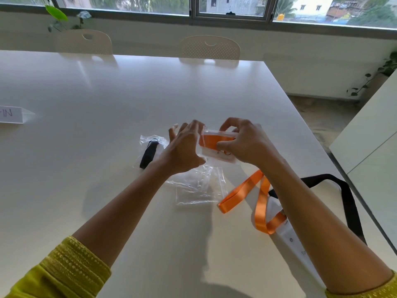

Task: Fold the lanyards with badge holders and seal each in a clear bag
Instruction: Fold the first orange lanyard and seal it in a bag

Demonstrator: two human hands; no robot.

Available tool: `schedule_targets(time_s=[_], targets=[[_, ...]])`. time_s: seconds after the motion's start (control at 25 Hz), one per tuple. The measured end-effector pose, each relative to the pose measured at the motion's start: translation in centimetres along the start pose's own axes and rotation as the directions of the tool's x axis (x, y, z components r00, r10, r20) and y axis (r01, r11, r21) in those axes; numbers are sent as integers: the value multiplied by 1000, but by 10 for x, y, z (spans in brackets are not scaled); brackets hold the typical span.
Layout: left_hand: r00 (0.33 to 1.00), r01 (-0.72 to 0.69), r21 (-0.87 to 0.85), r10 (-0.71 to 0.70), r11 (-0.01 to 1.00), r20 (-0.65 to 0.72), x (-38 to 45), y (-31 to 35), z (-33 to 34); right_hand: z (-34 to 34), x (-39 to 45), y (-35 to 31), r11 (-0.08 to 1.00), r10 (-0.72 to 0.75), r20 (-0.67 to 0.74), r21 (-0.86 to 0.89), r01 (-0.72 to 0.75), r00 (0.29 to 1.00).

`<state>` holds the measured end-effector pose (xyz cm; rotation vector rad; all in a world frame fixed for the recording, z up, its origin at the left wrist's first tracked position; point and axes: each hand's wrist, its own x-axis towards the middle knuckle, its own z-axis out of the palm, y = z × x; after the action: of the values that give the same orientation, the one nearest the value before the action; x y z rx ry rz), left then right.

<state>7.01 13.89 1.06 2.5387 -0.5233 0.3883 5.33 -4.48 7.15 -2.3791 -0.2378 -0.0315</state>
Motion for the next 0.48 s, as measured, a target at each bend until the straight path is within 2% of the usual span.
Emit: schedule_targets(time_s=[0.2, 0.36, 0.48], targets=[[999, 23, -132, -28, 991, -36, 1, 15, 16, -1, 5, -17, 992, -49, -44, -120, 43, 998], [994, 94, -345, -110, 934, -25, 2, 23, 17, -6, 9, -28, 998, -55, -26, -36, 54, 998], [979, 186, -464, -203, 866, 14, 3, 23, 17, -3, 9, -28, 993, -103, -2, -63, 103, 995]])
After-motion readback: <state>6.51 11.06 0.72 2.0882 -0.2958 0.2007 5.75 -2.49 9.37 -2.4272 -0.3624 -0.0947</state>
